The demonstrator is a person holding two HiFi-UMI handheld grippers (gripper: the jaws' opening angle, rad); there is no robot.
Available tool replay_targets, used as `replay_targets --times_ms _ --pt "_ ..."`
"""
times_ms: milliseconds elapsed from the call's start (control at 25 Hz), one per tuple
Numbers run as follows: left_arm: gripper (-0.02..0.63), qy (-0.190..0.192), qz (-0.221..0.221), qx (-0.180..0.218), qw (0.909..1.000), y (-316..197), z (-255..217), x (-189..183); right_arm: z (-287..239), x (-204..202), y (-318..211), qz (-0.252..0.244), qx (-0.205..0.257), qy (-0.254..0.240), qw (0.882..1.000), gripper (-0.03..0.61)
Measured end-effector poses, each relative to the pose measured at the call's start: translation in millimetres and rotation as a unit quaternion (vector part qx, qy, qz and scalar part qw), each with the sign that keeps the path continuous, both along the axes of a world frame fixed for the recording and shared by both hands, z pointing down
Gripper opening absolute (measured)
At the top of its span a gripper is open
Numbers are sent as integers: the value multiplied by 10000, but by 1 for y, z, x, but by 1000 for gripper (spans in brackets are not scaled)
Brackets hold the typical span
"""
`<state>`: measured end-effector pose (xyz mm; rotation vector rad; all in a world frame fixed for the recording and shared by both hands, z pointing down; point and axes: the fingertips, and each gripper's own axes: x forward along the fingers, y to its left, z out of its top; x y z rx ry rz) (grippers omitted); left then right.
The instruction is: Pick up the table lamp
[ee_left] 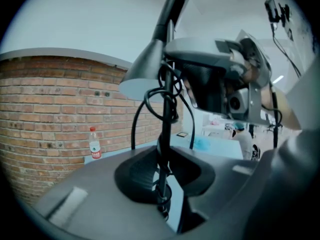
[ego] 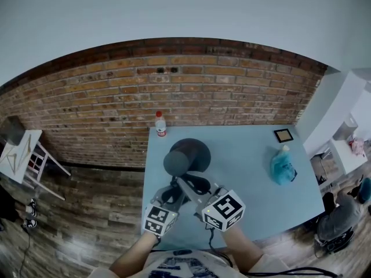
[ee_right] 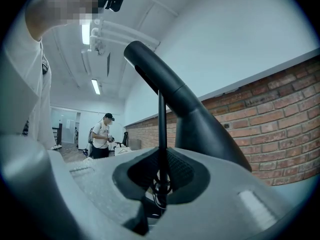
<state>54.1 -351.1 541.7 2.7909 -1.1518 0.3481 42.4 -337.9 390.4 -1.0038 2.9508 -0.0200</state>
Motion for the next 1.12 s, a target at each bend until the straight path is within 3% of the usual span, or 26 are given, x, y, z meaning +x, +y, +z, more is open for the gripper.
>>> replay_targets --times_ms 1120 --pt "66 37 -80 -26 10000 -2 -6 -11 -3 -14 -1 -50 31 115 9999 34"
